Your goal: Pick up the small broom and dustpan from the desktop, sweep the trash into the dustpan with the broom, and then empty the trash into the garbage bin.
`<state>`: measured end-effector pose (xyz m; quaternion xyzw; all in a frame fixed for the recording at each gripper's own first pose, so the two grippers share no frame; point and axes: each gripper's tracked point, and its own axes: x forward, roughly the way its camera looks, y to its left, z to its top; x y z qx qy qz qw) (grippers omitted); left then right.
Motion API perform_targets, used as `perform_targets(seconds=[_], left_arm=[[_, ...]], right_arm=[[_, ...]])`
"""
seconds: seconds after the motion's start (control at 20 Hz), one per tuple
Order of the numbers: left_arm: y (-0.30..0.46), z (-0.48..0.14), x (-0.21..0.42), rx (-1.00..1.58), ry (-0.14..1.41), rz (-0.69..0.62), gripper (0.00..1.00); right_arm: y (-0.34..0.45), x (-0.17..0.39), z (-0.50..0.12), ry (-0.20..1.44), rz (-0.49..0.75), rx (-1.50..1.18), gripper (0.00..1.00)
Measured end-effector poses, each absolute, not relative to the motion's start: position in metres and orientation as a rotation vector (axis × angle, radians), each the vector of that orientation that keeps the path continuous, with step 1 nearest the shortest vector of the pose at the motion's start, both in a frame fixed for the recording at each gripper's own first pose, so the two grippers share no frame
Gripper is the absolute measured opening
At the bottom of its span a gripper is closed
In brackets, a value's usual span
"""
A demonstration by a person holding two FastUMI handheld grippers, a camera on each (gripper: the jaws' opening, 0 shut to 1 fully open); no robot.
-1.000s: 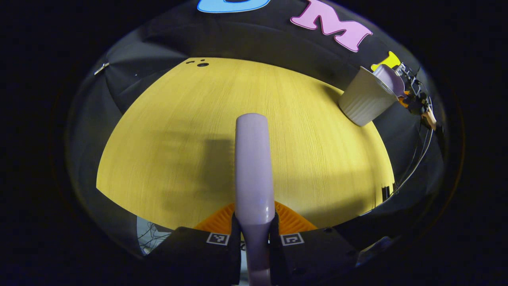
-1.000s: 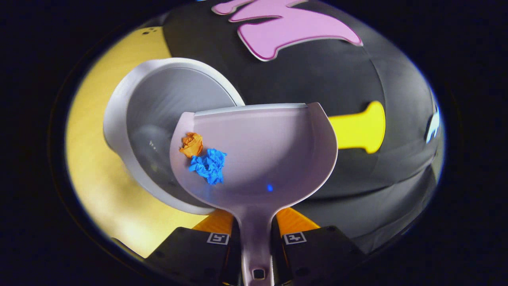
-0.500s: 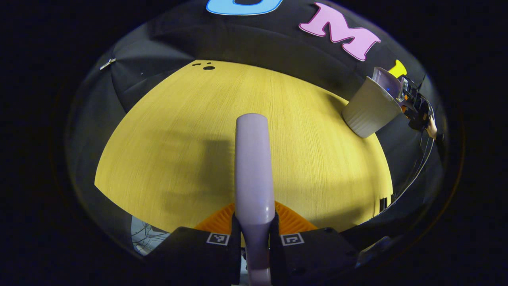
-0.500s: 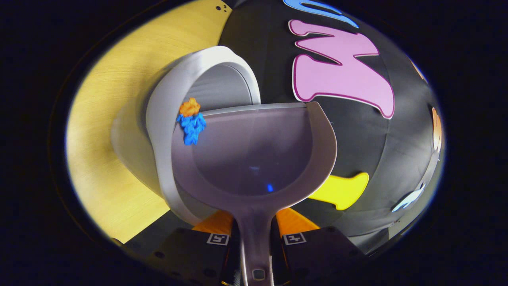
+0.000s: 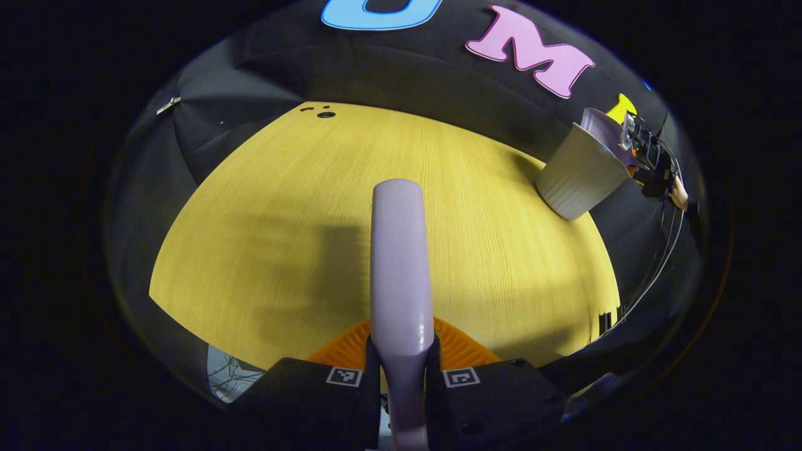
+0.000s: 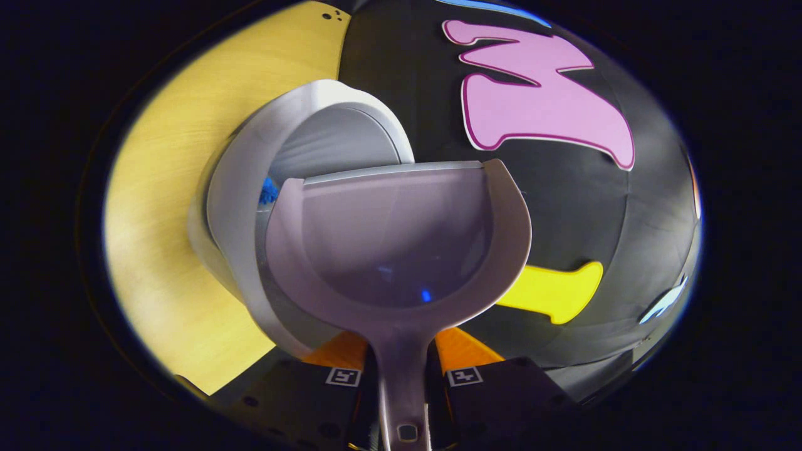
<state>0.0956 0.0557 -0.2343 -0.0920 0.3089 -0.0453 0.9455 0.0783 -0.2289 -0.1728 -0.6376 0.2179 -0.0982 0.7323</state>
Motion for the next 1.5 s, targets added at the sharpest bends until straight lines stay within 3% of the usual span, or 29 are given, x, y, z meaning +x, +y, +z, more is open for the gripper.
perform_targets(seconds=[0.4, 0.55, 0.65, 0.7, 1.15, 1.25, 1.45, 1.5], left_arm=[[0.064, -0.198, 0.111, -0.185, 0.540, -0.106, 0.31], [0.064, -0.188, 0.110, -0.178, 0.514, -0.126, 0.31], [0.066, -0.183, 0.107, -0.161, 0.501, -0.125, 0.32], [0.070, -0.182, 0.106, -0.142, 0.496, -0.113, 0.32], [0.059, -0.171, 0.101, -0.099, 0.457, -0.158, 0.32], [0.055, -0.174, 0.101, -0.108, 0.462, -0.170, 0.32], [0.052, -0.176, 0.104, -0.087, 0.446, -0.177, 0.32], [0.052, -0.179, 0.105, -0.087, 0.453, -0.174, 0.32]], right_arm=[[-0.235, 0.043, -0.143, 0.508, -0.304, -0.836, 0.35], [-0.229, 0.045, -0.124, 0.446, -0.309, -0.588, 0.37], [-0.223, 0.047, -0.115, 0.388, -0.307, -0.479, 0.31], [-0.219, 0.046, -0.110, 0.367, -0.298, -0.423, 0.38], [-0.170, 0.050, -0.094, 0.310, -0.118, -0.116, 0.35], [-0.151, 0.052, -0.098, 0.324, -0.036, -0.078, 0.31], [-0.159, 0.050, -0.110, 0.395, 0.085, -0.003, 0.35], [-0.161, 0.049, -0.112, 0.425, 0.108, 0.011, 0.31]])
